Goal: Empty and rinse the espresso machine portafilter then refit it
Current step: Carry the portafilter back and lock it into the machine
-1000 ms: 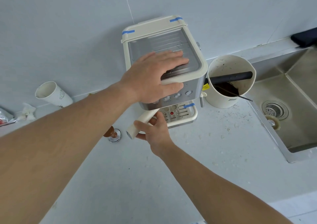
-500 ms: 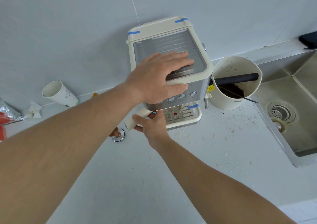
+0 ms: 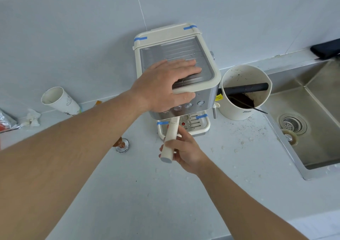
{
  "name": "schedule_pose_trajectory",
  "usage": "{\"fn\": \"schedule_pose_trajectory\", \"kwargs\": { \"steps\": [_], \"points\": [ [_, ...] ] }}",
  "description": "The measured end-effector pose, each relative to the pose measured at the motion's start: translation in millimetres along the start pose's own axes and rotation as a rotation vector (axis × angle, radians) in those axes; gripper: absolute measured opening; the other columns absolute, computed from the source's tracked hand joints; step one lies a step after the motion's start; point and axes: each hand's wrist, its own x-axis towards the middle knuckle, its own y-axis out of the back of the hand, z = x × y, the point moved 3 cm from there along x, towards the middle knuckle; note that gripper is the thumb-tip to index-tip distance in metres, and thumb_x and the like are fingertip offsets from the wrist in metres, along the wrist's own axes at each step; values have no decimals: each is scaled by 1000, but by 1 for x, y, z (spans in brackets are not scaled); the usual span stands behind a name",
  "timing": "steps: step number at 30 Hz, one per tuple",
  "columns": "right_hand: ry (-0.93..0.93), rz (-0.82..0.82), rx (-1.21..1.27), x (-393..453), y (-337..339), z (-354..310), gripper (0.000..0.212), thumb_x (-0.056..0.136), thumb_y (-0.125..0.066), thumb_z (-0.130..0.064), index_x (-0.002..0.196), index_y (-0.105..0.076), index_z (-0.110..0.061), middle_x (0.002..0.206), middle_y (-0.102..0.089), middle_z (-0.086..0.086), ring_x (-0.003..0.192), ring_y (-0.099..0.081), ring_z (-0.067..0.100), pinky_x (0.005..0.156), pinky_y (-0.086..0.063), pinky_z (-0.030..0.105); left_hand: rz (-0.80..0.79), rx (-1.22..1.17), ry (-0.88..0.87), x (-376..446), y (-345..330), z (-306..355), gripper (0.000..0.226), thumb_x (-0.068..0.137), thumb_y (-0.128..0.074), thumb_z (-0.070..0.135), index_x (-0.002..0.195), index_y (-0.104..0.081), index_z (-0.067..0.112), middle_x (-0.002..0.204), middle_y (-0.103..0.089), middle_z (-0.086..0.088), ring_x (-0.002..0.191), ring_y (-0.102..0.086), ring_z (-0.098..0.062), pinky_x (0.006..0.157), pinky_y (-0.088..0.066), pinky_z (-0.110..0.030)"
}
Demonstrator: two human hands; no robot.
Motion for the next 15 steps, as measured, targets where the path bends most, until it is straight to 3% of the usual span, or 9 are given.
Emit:
{"fn": "schedule_pose_trajectory", "kwargs": {
  "steps": [5, 9, 12, 15],
  "points": [
    [-1, 57, 53, -6, -7, 1, 36, 94, -57, 0, 124, -56, -19, 86, -56, 13, 68, -64, 25, 78, -55, 50, 1, 7, 1, -1, 0, 1, 64, 83, -52, 57, 144, -38, 42, 157, -31, 17, 146, -23, -4, 120, -14, -39],
    [0, 154, 49, -5, -18, 2, 23, 97, -52, -7, 115, -55, -20, 80, -49, 12, 56, -56, 23, 57, -55, 38, -5, 12, -5, -1, 0, 1, 68, 82, -54, 59, 145, -38, 40, 158, -30, 16, 147, -22, -5, 121, -13, -39],
    [18, 210, -98, -1, -16, 1, 28, 89, -56, -2, 111, -50, -18, 81, -48, 12, 49, -52, 21, 49, -49, 34, -10, 9, -11, -1, 1, 1, 69, 81, -55, 57, 145, -38, 40, 158, -30, 15, 147, -22, -6, 121, -14, -40],
    [-3, 131, -177, -4, -7, -5, 37, 84, -57, 10, 110, -45, -14, 87, -47, 14, 48, -51, 23, 48, -48, 34, -25, 9, -23, -1, 0, 1, 69, 81, -55, 55, 146, -38, 39, 158, -30, 15, 147, -22, -6, 121, -13, -39]
  ]
}}
